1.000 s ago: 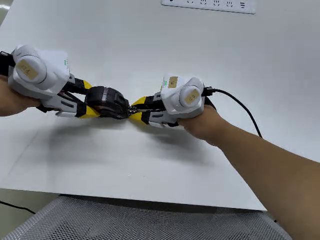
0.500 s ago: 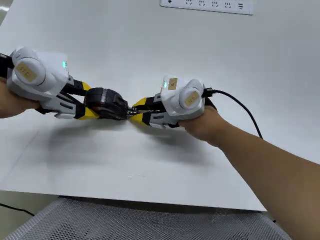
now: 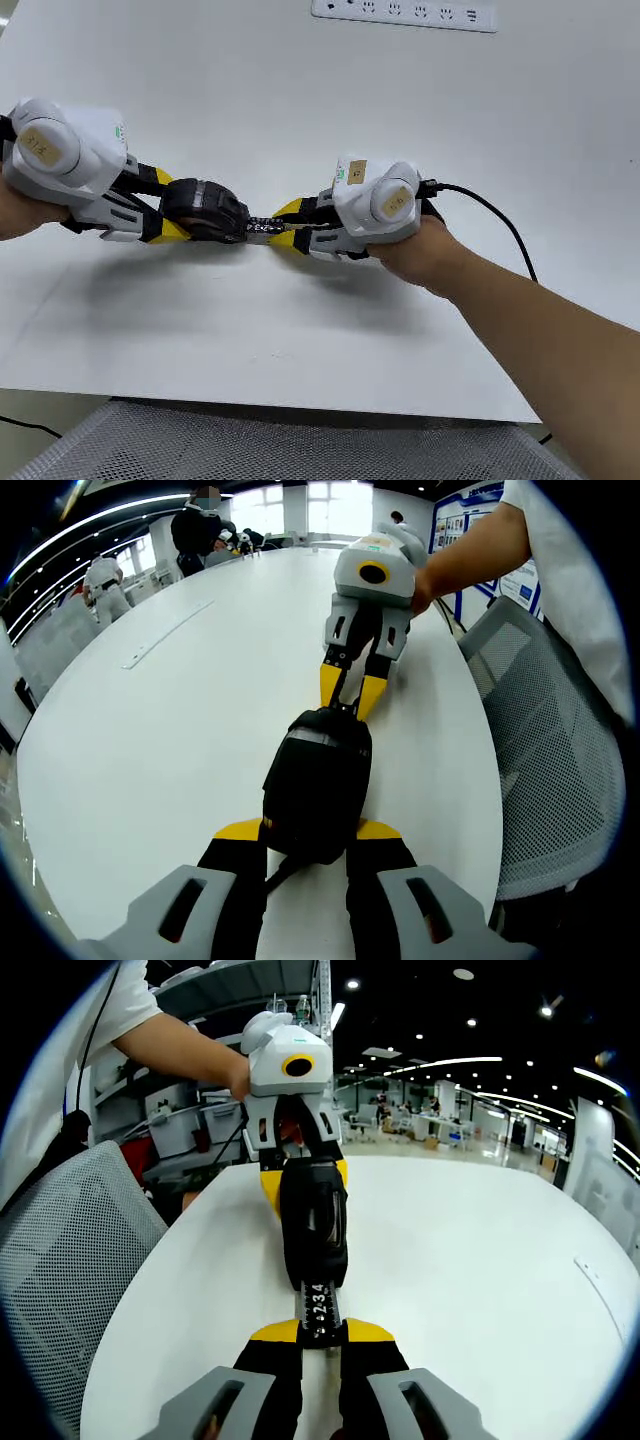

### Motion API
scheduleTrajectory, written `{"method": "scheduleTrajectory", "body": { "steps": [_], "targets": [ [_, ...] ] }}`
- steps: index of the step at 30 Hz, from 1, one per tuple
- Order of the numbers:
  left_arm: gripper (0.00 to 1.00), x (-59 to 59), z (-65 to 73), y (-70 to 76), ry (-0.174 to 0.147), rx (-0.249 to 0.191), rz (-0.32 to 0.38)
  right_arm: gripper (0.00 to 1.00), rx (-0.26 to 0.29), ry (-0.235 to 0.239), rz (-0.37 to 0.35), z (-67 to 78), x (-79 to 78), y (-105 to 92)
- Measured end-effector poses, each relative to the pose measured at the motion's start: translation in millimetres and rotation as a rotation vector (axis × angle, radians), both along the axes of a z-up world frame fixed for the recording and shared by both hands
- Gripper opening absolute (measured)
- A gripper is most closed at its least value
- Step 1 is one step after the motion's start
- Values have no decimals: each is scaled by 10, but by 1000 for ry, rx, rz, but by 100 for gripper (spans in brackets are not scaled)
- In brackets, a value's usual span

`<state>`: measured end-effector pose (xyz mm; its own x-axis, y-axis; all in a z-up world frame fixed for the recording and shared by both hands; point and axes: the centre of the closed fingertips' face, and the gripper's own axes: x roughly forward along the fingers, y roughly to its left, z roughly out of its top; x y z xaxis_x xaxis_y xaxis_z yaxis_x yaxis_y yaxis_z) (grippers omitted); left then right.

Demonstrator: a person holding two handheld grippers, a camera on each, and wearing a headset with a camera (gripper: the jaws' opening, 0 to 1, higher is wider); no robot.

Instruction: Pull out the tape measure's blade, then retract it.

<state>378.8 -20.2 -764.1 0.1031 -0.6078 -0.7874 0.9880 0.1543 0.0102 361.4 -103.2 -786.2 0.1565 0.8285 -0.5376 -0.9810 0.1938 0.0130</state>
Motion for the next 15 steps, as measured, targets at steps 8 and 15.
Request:
{"method": "scheduleTrajectory", "body": {
  "steps": [8, 15],
  "targets": [
    [25, -7, 4, 10, 0, -2, -2, 9, -3, -7, -7, 13, -23, -95],
    [25, -12, 6, 10, 3, -4, -1, 9, -13, -16, -8, 16, -43, -196]
  ]
}}
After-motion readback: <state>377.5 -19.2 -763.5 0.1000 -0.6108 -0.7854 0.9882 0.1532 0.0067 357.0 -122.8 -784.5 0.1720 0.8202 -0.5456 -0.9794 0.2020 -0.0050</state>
